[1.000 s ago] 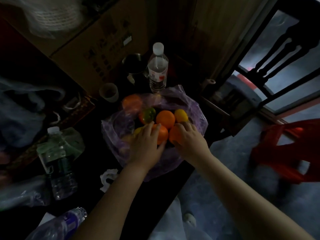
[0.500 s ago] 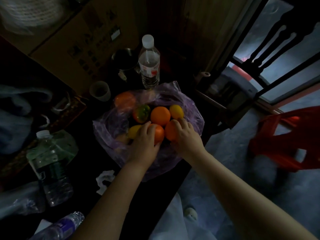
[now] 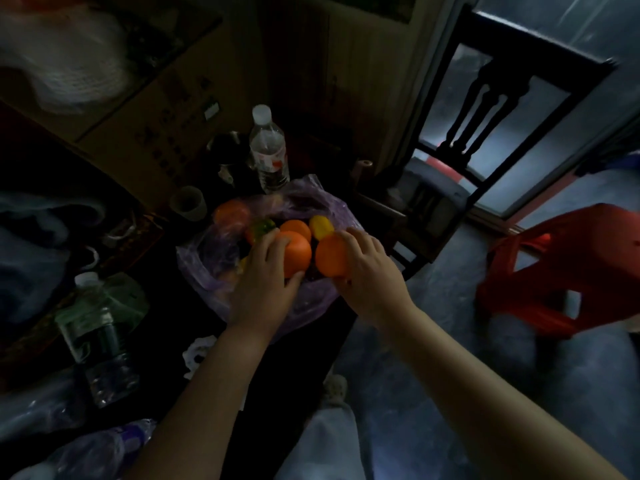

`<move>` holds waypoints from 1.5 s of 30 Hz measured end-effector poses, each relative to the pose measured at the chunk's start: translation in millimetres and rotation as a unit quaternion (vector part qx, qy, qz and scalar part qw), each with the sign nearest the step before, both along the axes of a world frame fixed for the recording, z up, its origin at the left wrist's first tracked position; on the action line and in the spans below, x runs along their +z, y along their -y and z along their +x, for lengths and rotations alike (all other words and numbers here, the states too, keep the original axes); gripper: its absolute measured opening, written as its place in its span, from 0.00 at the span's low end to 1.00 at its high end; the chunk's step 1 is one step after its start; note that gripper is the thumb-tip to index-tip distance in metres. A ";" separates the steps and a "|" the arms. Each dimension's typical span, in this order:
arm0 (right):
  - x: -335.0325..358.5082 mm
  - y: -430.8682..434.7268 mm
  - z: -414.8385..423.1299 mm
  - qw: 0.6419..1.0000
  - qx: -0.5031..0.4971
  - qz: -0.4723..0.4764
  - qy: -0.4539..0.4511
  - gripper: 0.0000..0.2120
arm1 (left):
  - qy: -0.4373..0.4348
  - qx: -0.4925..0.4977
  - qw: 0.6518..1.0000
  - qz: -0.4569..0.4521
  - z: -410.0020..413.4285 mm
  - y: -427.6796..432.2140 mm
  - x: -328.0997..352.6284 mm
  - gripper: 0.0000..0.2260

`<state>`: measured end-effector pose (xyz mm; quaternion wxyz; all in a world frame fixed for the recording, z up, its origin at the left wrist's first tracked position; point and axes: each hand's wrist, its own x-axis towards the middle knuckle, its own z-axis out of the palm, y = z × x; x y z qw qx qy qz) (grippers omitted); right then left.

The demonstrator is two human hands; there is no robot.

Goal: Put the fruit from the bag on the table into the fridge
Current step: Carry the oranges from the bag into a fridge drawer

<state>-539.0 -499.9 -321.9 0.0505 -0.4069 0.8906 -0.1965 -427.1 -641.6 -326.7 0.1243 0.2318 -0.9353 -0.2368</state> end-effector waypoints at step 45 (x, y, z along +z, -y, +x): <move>116.7 -262.1 215.2 0.911 -0.352 -0.165 -0.135 0.30 | -0.219 -0.383 0.897 -0.006 86.4 -195.8 125.3 0.25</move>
